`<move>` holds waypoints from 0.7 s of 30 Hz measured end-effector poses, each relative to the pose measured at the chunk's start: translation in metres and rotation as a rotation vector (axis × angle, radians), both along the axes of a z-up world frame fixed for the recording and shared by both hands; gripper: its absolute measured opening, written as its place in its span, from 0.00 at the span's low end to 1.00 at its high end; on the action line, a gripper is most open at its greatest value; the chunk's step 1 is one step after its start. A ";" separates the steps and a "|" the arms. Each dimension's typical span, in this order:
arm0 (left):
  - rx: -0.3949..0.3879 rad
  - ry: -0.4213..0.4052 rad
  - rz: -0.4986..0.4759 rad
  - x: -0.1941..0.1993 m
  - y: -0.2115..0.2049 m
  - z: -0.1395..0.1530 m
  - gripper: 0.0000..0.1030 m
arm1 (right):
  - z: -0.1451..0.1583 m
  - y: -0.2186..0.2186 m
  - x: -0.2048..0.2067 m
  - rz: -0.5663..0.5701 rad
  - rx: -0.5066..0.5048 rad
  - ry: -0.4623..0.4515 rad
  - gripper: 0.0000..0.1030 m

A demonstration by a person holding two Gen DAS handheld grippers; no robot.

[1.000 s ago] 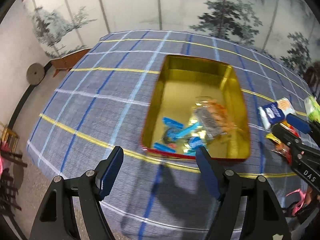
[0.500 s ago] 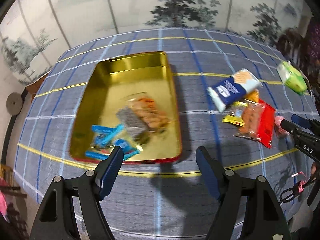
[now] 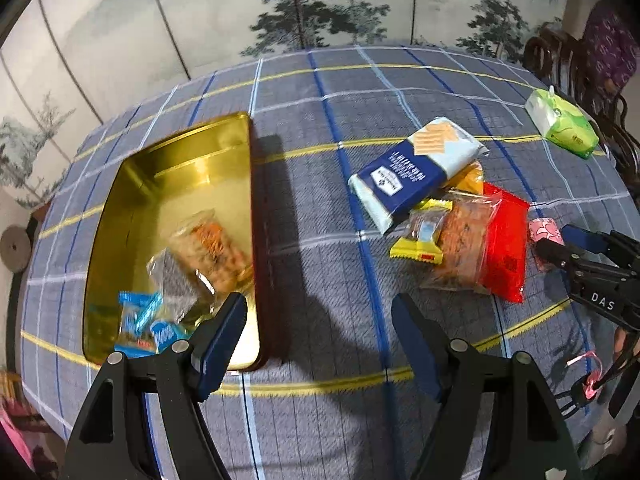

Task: Organize snacks
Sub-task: 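Grasp the pink heart-patterned pack with the right tool, then grasp the yellow-wrapped snack packet with the left tool while the right holds the pink pack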

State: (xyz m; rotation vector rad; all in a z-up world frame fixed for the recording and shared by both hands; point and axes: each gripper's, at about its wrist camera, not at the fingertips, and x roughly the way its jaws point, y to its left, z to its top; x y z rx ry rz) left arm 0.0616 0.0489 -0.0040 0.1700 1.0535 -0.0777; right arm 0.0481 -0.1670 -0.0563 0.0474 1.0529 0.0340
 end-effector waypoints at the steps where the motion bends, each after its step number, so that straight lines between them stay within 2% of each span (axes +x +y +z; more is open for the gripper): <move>1: 0.004 -0.007 -0.014 0.001 -0.003 0.000 0.70 | -0.001 0.000 0.000 -0.004 0.002 -0.004 0.53; 3: 0.002 -0.009 -0.031 0.004 -0.005 -0.001 0.70 | -0.002 0.002 0.002 0.005 0.003 -0.006 0.39; 6: -0.012 0.000 -0.054 0.008 -0.009 -0.003 0.69 | -0.006 0.004 0.003 0.023 0.003 0.006 0.31; 12: -0.061 0.025 -0.092 0.015 -0.017 -0.008 0.64 | -0.006 0.002 0.000 0.046 -0.041 -0.029 0.29; 15: -0.087 0.037 -0.115 0.018 -0.021 -0.010 0.57 | -0.007 -0.004 0.003 0.053 -0.065 -0.049 0.29; 17: -0.118 0.057 -0.136 0.022 -0.023 -0.012 0.47 | -0.008 -0.010 0.007 0.050 -0.068 -0.057 0.29; 21: -0.178 0.089 -0.148 0.031 -0.026 -0.017 0.47 | -0.009 -0.022 0.013 0.034 -0.062 -0.069 0.29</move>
